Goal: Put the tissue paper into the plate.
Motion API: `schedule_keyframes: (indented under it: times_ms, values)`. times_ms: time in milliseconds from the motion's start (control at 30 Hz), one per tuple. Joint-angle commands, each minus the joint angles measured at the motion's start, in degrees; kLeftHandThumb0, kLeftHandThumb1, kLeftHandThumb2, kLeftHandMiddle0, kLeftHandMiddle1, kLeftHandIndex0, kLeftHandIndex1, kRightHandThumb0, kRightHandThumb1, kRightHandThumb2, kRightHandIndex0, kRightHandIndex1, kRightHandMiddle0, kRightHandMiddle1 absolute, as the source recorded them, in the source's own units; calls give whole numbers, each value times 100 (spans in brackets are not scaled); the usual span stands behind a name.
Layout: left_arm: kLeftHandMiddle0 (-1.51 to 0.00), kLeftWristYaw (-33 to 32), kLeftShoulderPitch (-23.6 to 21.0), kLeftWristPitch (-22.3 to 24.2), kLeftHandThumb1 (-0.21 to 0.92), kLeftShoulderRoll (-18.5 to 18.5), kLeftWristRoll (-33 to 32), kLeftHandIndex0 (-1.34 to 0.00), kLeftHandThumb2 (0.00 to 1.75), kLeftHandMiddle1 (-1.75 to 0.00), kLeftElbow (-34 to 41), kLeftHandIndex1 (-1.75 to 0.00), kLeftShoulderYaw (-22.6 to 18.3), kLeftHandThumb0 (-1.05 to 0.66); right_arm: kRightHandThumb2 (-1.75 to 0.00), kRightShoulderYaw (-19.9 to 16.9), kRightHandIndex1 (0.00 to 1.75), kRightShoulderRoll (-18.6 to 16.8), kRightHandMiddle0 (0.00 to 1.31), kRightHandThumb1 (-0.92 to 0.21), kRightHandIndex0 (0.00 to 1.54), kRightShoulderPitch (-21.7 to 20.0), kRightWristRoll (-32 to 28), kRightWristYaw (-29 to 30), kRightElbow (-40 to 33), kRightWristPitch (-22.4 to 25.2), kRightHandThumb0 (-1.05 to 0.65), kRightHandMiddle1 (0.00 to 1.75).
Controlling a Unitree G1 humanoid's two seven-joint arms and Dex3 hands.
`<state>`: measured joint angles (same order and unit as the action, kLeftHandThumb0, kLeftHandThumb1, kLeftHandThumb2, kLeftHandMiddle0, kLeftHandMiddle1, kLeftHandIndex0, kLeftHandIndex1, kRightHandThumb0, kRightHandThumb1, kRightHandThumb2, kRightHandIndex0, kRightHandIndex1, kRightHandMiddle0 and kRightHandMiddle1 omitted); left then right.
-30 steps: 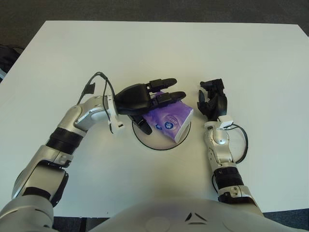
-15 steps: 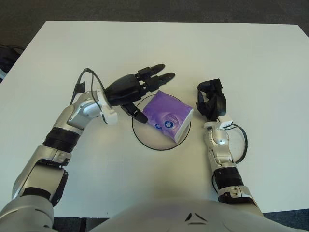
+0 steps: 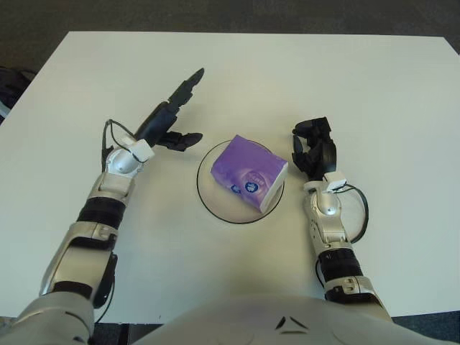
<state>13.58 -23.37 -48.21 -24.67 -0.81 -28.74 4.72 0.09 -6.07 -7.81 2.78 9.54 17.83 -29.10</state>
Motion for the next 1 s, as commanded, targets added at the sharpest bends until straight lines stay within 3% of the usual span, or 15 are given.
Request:
schedule_keyframes:
  times_ms: [0,267,467,633,967]
  values:
    - [-7,-134,489,251,92,392,-738,0,88,-2,590,-22,-371,-105,-39,-33,148,-38,16,-92,45,1129,-19,-38,1261,309,0,158]
    - [-10,-252,565,619,92,959,-1353,0,93,-2,397,-37,-815,-105,-39,-32,154,-24,28,-92,32,1180,-21,-65,1187,328,0,155]
    - [-16,-485,751,763,92,1280,-1332,0,93,-3,365,-63,-1051,-105,-39,-49,154,2,29,-92,31,1197,-17,-64,1182,348,0,155]
    - [-19,-874,1108,737,92,1788,-1083,0,95,-3,306,-77,-1088,-105,-39,-57,154,-7,29,-92,30,1190,-18,-50,1194,324,0,155]
    - [-22,-1710,1638,602,92,2226,-152,0,93,-3,253,-68,-1166,-96,-39,-58,155,3,29,-92,30,1210,-9,-61,1218,244,0,155]
